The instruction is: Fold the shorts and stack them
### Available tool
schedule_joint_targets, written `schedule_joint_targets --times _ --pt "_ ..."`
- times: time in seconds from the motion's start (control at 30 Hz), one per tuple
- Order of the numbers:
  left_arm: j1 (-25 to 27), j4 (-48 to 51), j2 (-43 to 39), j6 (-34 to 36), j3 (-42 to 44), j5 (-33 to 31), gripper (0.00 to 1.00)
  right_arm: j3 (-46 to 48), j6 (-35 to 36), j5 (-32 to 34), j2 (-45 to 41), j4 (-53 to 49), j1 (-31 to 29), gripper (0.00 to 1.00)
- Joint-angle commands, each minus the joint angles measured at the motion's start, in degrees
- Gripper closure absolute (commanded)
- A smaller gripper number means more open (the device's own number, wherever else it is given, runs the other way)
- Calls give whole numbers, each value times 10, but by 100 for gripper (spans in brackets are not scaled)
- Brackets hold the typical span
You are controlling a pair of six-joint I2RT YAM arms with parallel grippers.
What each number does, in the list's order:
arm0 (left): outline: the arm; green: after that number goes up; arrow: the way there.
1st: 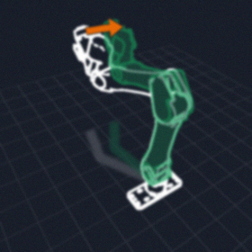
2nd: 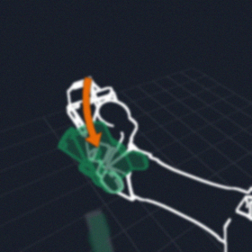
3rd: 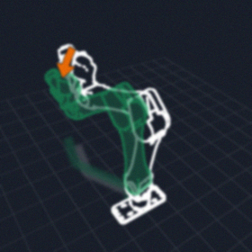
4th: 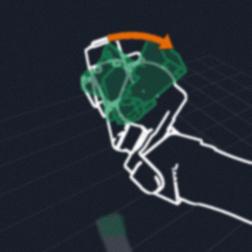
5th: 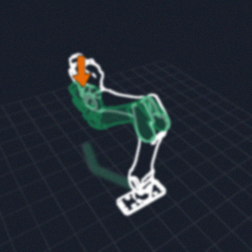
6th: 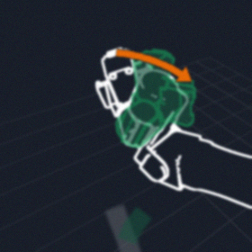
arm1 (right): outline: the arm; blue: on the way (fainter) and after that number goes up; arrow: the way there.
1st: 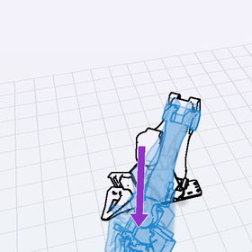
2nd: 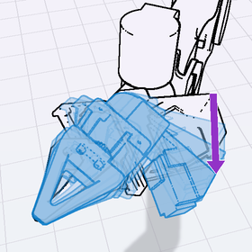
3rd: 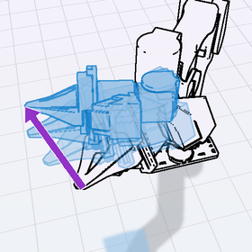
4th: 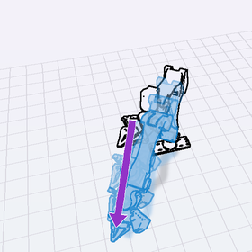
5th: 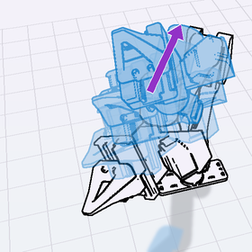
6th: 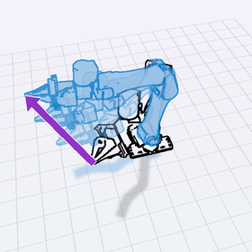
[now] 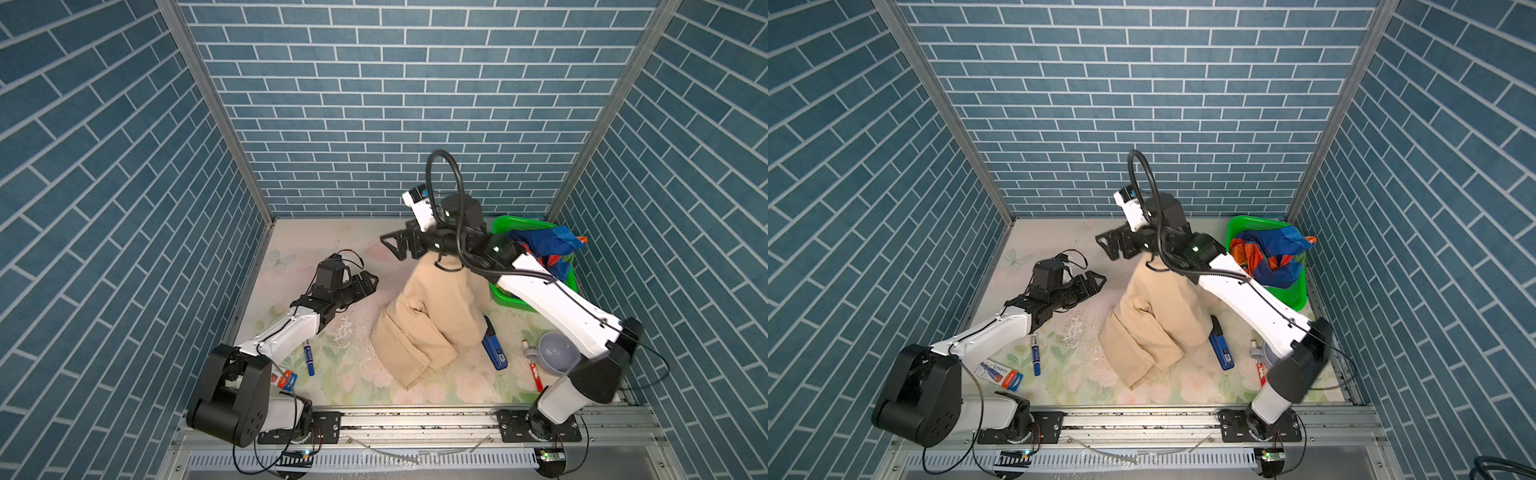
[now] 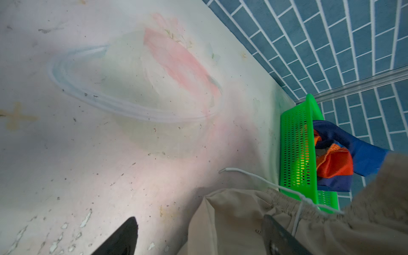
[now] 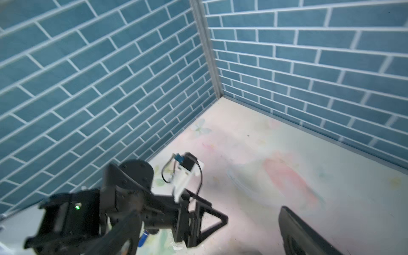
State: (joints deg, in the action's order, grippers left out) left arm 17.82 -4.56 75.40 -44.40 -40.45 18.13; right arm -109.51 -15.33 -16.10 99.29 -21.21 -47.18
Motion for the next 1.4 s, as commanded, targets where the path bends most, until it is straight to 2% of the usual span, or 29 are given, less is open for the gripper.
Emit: schedule_joint_targets --times 0.0,0.07,0.13,0.2,0.27,0.4,0.53,0.63,0.77,0.87,0.97,1.03,1.1,1.37 --pt "4 1 -54 -4 3 -15 12 -238 -39 -146 128 -40 20 6" --pt "3 17 -92 -3 19 -34 11 -427 -83 -200 226 -76 28 7" --pt "4 35 -132 0 23 -56 10 -550 -115 -219 297 -84 29 7" --pt "4 53 -176 3 24 -80 7 -563 -143 -234 309 -62 32 7" --pt "5 69 -217 12 22 -102 4 -492 -160 -242 281 -32 37 7" --pt "9 59 -253 39 15 -122 0 -265 -167 -232 174 58 39 7" --pt "12 23 -194 40 7 -101 0 -133 -187 -230 110 110 38 7" --pt "12 1 -146 32 -22 -83 0 -54 -175 -216 60 104 39 8" --pt "12 44 -140 48 -42 -121 2 88 -82 -115 -44 48 38 14" --pt "9 113 -158 77 -50 -186 2 201 -8 7 -106 2 19 24" --pt "-4 156 -178 94 -46 -225 4 254 37 92 -98 -63 -18 35" --pt "-21 175 -189 97 -39 -229 4 265 65 144 -64 -104 -54 36" --pt "-37 190 -197 95 -32 -227 5 261 84 166 -19 -129 -83 36" --pt "-81 228 -232 82 -3 -235 5 215 149 148 99 -102 -121 26"
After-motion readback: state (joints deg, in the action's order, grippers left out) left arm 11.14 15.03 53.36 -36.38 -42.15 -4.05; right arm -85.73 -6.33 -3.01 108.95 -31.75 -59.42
